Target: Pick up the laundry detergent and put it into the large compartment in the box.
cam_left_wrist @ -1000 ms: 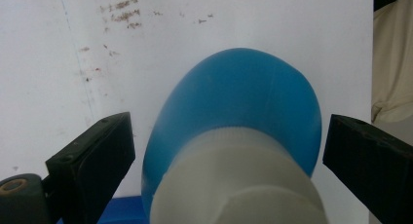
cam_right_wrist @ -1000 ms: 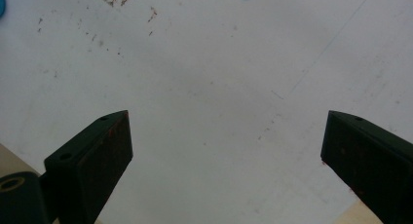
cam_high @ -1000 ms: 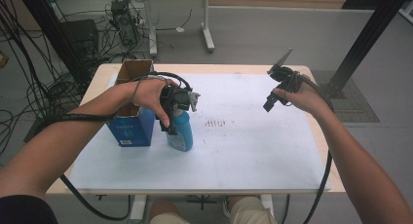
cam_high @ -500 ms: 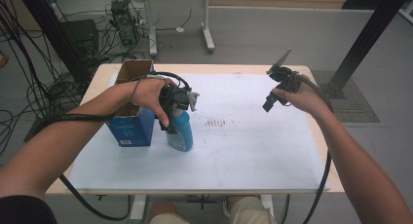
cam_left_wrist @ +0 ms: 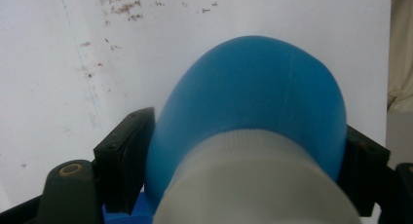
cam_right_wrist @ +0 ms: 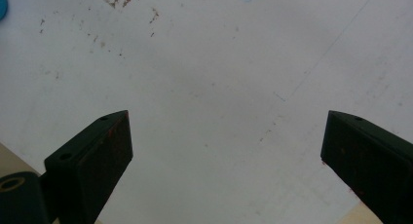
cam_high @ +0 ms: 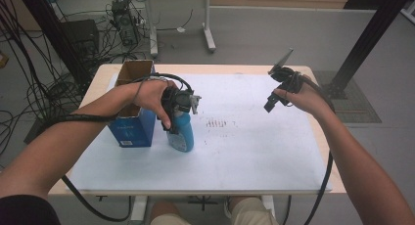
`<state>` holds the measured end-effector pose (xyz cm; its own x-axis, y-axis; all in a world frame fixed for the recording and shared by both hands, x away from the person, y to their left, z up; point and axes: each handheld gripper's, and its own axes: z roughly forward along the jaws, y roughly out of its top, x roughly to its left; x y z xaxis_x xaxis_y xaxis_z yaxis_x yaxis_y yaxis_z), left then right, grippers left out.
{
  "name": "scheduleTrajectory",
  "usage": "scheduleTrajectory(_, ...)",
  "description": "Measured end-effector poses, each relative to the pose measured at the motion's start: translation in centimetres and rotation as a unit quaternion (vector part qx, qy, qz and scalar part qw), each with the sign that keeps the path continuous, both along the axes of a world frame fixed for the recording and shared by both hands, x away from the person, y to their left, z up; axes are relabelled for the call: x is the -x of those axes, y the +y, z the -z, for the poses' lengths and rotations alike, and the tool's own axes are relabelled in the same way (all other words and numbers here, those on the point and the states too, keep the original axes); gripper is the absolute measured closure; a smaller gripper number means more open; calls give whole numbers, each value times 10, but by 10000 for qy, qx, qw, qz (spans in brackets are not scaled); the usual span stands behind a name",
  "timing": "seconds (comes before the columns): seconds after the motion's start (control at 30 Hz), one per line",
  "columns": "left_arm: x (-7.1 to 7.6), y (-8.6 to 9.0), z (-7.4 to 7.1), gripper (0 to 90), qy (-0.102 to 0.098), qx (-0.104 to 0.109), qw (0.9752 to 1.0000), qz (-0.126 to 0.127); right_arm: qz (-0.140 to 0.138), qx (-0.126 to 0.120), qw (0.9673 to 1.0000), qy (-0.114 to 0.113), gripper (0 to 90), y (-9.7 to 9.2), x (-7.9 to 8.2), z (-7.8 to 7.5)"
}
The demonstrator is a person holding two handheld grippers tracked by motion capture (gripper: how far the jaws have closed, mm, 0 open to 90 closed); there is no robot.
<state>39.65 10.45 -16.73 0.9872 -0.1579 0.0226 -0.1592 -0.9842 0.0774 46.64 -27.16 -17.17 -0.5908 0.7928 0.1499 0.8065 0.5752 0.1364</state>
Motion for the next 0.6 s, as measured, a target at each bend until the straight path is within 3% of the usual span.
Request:
scheduleTrajectory(0.13,0,-2,0,301,-31,-29,10000,23,-8,12,10000,27,48,1,-1,2)
scheduleTrajectory(0.6,-7,-7,-1,329,113,-144,9998,-21,-17,5,10000,35,48,2,-2,4)
